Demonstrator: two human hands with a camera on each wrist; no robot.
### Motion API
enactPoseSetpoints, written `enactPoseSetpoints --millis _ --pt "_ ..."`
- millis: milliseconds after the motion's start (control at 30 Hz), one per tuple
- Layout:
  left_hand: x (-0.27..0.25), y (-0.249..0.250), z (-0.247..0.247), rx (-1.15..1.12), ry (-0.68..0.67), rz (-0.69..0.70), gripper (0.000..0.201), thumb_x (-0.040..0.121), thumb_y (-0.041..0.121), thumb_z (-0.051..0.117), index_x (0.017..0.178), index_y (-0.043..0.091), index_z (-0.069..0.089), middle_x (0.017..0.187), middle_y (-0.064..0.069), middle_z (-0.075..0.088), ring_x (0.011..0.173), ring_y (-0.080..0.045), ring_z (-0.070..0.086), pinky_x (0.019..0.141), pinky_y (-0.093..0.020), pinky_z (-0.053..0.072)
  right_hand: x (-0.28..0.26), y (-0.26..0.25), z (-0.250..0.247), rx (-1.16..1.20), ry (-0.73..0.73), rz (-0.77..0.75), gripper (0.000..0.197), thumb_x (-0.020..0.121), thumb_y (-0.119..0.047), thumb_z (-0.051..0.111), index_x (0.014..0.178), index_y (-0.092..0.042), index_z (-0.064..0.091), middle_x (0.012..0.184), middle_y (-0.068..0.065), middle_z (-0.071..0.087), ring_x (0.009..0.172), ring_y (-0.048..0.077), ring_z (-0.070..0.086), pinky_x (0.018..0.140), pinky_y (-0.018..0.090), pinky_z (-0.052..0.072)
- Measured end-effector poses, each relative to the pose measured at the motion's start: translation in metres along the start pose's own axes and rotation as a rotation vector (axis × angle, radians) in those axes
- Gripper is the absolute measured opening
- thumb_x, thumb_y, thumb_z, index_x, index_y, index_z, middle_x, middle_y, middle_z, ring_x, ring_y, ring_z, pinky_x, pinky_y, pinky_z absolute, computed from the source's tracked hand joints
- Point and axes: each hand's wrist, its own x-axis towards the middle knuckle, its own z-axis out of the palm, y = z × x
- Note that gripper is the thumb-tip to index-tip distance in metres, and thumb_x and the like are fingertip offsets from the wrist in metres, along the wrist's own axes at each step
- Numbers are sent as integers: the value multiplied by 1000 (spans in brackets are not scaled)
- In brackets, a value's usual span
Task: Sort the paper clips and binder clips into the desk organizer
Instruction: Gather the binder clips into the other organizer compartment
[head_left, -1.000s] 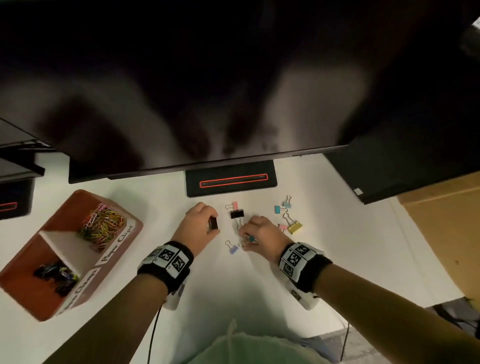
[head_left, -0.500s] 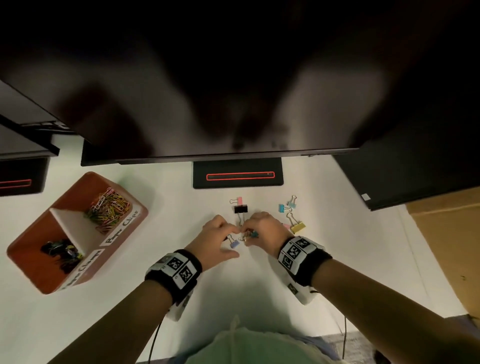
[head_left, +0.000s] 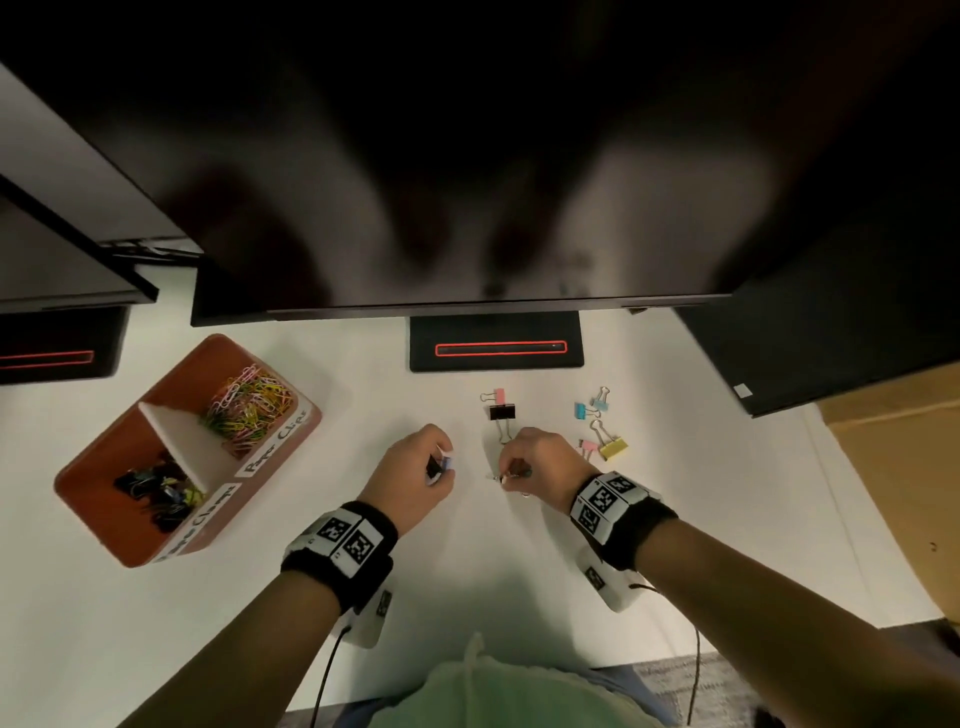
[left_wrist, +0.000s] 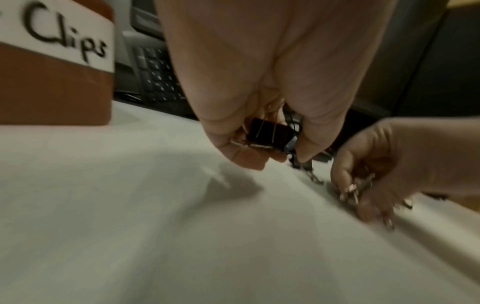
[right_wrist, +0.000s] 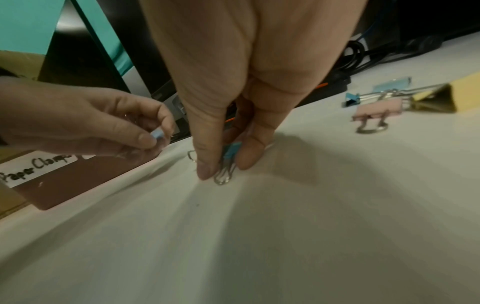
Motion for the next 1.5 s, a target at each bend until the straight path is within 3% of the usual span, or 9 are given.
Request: enactPoseSetpoints --millis 167,467,600,700,833,967,1100,1267,1500 --pt "-38 -5 -63 -75 131 19 18 88 10 55 102 21 56 85 0 50 72 -10 54 70 -14 41 10 -49 9 74 27 -126 15 75 -12 73 89 -12 68 96 9 60 79 18 56 80 26 48" --pt "-127 -72 -197 -492 621 -317 34 97 45 31 83 28 57 89 0 58 83 -18 60 75 -36 48 59 -242 56 175 -17 -522 14 78 -11 70 91 -10 66 99 1 56 91 16 52 84 25 44" --pt "-139 -88 -215 -757 501 -345 56 86 70 20 89 29 58 93 5 62 96 -16 57 92 -35 41 81 -301 89 94 -51 -514 21 80 -11 67 101 -10 61 108 11 57 121 33 45 103 43 40" --pt "-142 -89 -216 -727 269 -274 61 69 85 19 101 51 58 109 21 65 108 6 55 97 -25 35 89 -310 100 4 -54 -454 37 81 -15 65 116 -11 52 117 12 55 123 32 42 102 46 41" --pt "-138 -86 -212 -683 277 -258 73 61 92 22 113 51 53 117 26 58 116 8 48 102 -25 33 75 -278 90 70 -13 -511 34 85 -16 60 117 -15 52 116 5 55 101 18 54 90 34 49" --pt "-116 -55 -190 -464 330 -167 39 86 61 35 108 37 56 108 15 61 101 7 54 90 -21 42 51 -203 60 35 126 -496 26 84 -18 60 110 -17 59 109 4 58 99 19 56 90 33 48" --pt "-71 -24 -143 -316 219 -47 29 89 30 58 117 24 54 121 6 54 110 -4 53 87 -17 43 20 -109 18 -134 330 -150 36 82 -23 64 117 -22 56 117 6 53 110 26 50 98 35 40" --pt "-10 21 -72 -18 40 145 38 85 25 62 121 28 49 126 4 42 117 -14 46 101 -31 41 -31 -7 -28 -223 432 365 48 75 -35 70 118 -25 50 123 9 46 112 31 44 96 40 40" --pt "52 53 3 244 -160 159 44 84 23 61 126 30 48 140 1 34 131 -21 31 110 -34 31 -48 53 -30 -96 260 366 44 72 -39 72 111 -28 57 122 5 45 113 30 42 101 40 38"
